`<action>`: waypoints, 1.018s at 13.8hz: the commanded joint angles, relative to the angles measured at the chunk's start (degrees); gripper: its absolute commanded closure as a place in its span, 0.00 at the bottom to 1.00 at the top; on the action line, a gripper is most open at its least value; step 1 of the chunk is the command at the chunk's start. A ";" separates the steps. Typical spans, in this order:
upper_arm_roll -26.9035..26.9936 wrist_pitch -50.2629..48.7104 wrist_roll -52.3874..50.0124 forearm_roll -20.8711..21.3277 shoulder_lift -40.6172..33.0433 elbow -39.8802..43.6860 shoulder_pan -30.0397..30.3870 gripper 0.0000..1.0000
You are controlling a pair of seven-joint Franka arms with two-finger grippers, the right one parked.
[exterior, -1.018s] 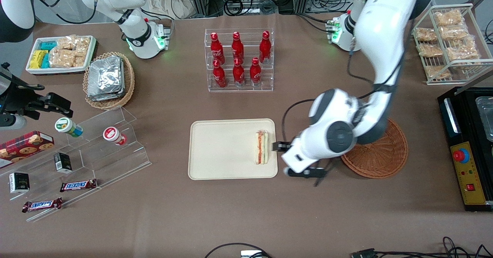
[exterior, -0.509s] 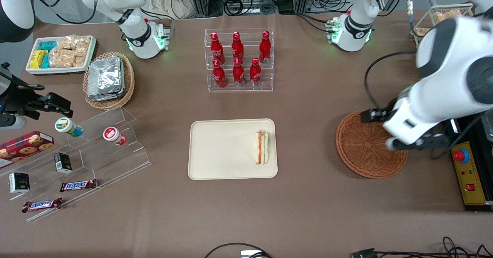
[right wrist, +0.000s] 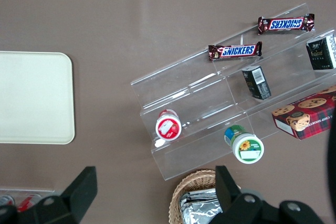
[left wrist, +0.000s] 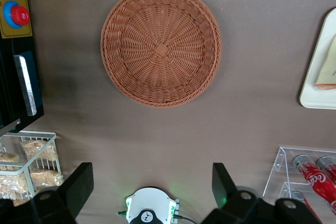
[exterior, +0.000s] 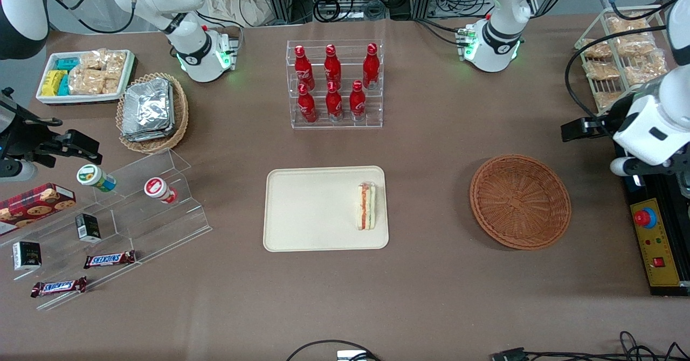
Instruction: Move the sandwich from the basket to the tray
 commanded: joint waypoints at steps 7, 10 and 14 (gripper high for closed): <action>-0.82 11.32 6.87 -0.43 -12.86 -19.21 4.96 0.00; -1.09 10.79 6.78 -0.34 -13.04 -19.03 4.52 0.00; -0.47 10.35 6.78 -0.08 -13.04 -17.62 2.05 0.00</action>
